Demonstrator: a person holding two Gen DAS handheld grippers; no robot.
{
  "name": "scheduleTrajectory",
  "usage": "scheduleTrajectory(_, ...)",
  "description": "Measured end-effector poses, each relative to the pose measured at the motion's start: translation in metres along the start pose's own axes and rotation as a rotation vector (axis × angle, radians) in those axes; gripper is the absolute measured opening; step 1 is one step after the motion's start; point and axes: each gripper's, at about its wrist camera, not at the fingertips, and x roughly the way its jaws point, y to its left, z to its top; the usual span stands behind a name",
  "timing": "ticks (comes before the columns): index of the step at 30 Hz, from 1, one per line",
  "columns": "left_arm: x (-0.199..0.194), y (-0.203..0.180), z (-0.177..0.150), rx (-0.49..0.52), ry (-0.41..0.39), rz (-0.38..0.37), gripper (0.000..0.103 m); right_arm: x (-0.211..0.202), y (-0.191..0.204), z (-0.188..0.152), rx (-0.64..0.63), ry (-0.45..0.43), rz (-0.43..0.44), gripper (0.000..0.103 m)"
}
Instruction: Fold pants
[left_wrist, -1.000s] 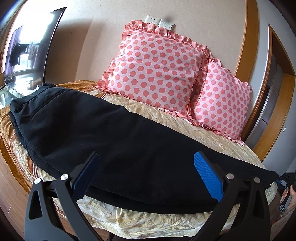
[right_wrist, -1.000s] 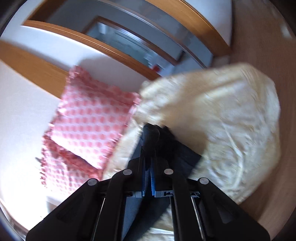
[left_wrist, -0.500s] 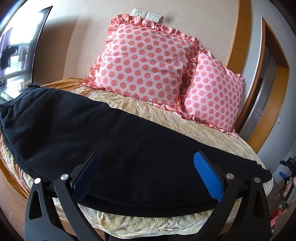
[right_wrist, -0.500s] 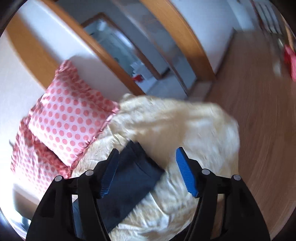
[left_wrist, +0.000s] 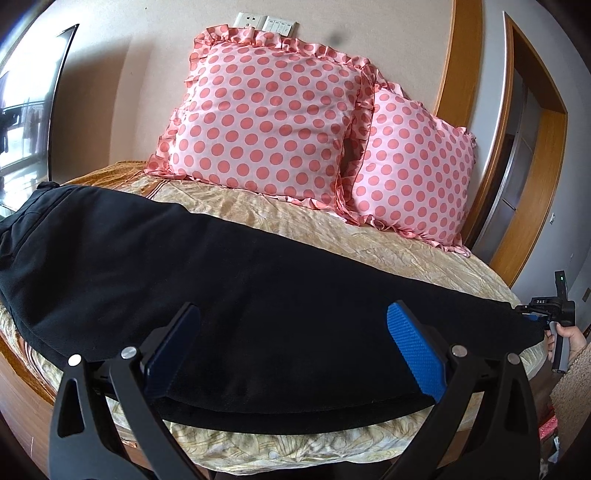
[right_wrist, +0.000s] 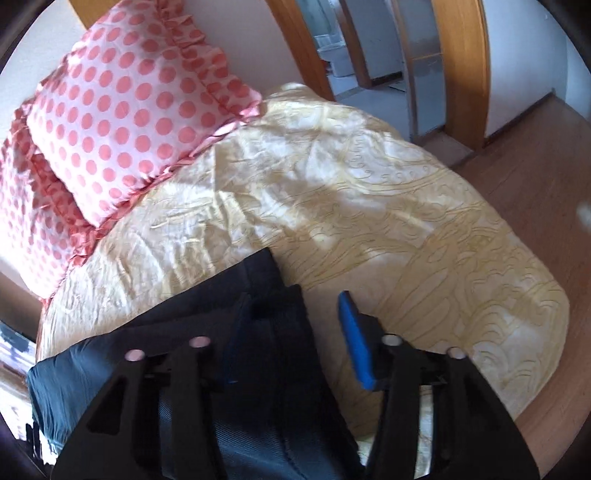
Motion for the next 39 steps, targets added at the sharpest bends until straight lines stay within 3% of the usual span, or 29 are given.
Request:
scheduleTrajectory(4,0.007,-0.003,-0.002,0.001,0.016,-0.010,0.101,-0.014,0.015,-0.001,-0.096,-0.055,-0.050,0.017)
scheduleTrajectory(5,0.009,-0.004,-0.002,0.005,0.019,-0.011,0.101,-0.017,0.017,0.002,-0.101,-0.072,-0.049,0.011)
scheduleTrajectory(9,0.012,-0.006,-0.003,0.006,0.027,-0.011,0.101,-0.034,0.027,0.019,-0.113,-0.176,-0.010,0.011)
scheduleTrajectory(11,0.013,-0.006,-0.004,0.007,0.028,-0.007,0.101,-0.028,0.034,0.025,-0.135,-0.173,-0.030,0.011)
scheduleTrajectory(17,0.011,-0.002,-0.003,0.008,0.030,0.011,0.101,0.014,0.034,0.020,-0.176,-0.060,-0.193,0.007)
scheduleTrajectory(19,0.009,0.000,-0.002,0.005,0.023,0.017,0.101,0.012,0.033,0.017,-0.166,-0.067,-0.203,0.013)
scheduleTrajectory(21,0.008,0.003,-0.002,0.003,0.020,0.022,0.101,0.000,0.030,0.015,-0.136,-0.080,-0.225,0.037)
scheduleTrajectory(23,0.007,0.007,-0.004,-0.005,0.020,0.020,0.101,-0.025,0.030,0.007,-0.117,-0.154,-0.199,0.054)
scheduleTrajectory(24,0.006,0.009,-0.005,-0.010,0.020,0.021,0.101,-0.035,0.031,0.002,-0.112,-0.179,-0.175,0.055)
scheduleTrajectory(25,0.005,0.012,-0.005,-0.016,0.018,0.019,0.101,-0.045,0.032,-0.003,-0.102,-0.198,-0.144,0.055)
scheduleTrajectory(26,0.003,0.018,-0.004,-0.032,0.018,0.007,0.101,-0.059,0.033,-0.013,-0.073,-0.218,-0.060,0.055)
scheduleTrajectory(28,0.001,0.030,-0.001,-0.081,0.022,-0.019,0.101,-0.074,0.040,-0.029,-0.025,-0.213,0.140,0.055)
scheduleTrajectory(31,-0.004,0.044,0.003,-0.150,0.023,-0.063,0.101,-0.088,0.065,-0.064,0.006,-0.163,0.541,0.055)
scheduleTrajectory(32,-0.006,0.046,0.004,-0.160,0.020,-0.077,0.101,-0.090,0.073,-0.074,0.005,-0.150,0.617,0.054)
scheduleTrajectory(33,-0.007,0.046,0.005,-0.160,0.016,-0.086,0.101,-0.092,0.082,-0.086,0.008,-0.137,0.685,0.054)
scheduleTrajectory(37,0.001,0.033,0.009,-0.111,0.036,-0.122,0.101,-0.089,0.099,-0.114,0.035,-0.071,0.809,0.055)
scheduleTrajectory(39,0.007,0.029,0.011,-0.106,0.064,-0.133,0.101,-0.085,0.120,-0.129,0.024,0.001,0.935,0.064)
